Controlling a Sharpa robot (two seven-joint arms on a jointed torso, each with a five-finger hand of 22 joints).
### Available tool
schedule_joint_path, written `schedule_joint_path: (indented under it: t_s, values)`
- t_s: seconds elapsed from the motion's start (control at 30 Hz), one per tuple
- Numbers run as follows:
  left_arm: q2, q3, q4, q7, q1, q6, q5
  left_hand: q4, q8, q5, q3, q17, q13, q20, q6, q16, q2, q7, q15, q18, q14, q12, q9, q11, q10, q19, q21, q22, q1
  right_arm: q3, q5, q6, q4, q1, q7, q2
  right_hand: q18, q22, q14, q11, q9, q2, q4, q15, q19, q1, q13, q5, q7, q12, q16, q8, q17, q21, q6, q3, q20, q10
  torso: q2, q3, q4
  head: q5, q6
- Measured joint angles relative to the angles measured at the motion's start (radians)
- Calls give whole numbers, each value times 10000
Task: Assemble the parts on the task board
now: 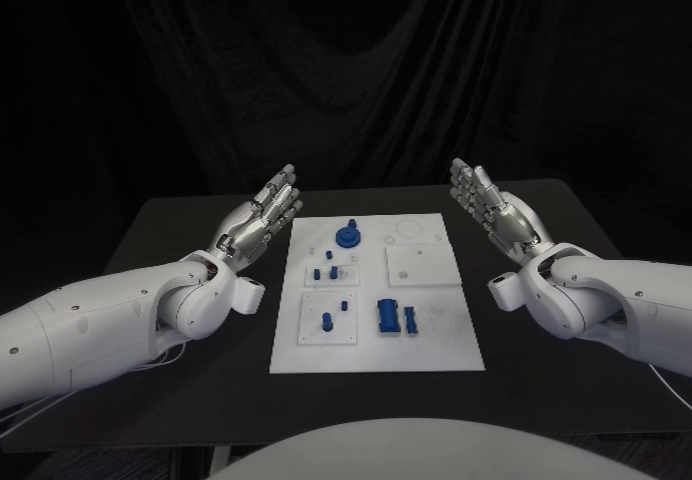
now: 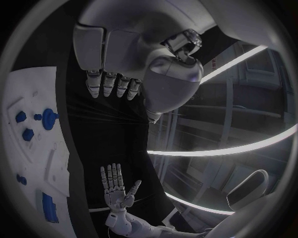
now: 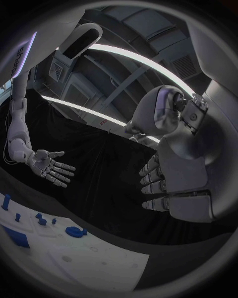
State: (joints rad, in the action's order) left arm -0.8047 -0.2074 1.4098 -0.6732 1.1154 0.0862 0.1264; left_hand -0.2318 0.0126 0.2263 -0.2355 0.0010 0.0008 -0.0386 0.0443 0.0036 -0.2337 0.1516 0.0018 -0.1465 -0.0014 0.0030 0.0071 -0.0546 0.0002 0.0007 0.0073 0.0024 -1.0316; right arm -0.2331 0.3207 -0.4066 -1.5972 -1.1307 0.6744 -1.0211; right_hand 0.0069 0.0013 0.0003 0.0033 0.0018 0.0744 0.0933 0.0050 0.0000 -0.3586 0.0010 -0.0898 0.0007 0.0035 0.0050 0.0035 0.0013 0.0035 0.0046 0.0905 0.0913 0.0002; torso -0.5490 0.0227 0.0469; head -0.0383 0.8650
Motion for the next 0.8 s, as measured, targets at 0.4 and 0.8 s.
schedule_joint_path:
  t_s: [0.4, 0.8]
  values:
    - [90, 920, 653, 385, -272, 1684, -243, 902, -48, -869, 902, -1, 3, 279, -408, 0, 897, -521, 1, 396, 0, 0, -52, 404, -7, -1, -39, -10, 3978, 1779, -1408, -1520, 162, 558, -543, 1834, 1, -4, 0, 1, -9, -730, -907, 2, 3, 3499, 0, 863, 2, 1, 0, 0, 1, 0, 2, -907, -862, -1, 12, -87, -167, 174, -1249]
    - [208, 1907, 1426, 1119, -588, 5000, -818, 1647, -88, -1645, 1617, 2, 7, 313, -441, 0, 1670, -1306, 1, 1110, 0, 1, -59, 461, -19, -36, -39, -10, 6429, 2319, -2858, -3110, 270, 782, -1222, 2419, 3, -2, 1, 1, -7, -755, -907, 3, 3, 3524, 1, 863, 3, 1, 0, 1, 2, 0, 2, -907, -861, -1, 41, -202, -414, 363, -2525]
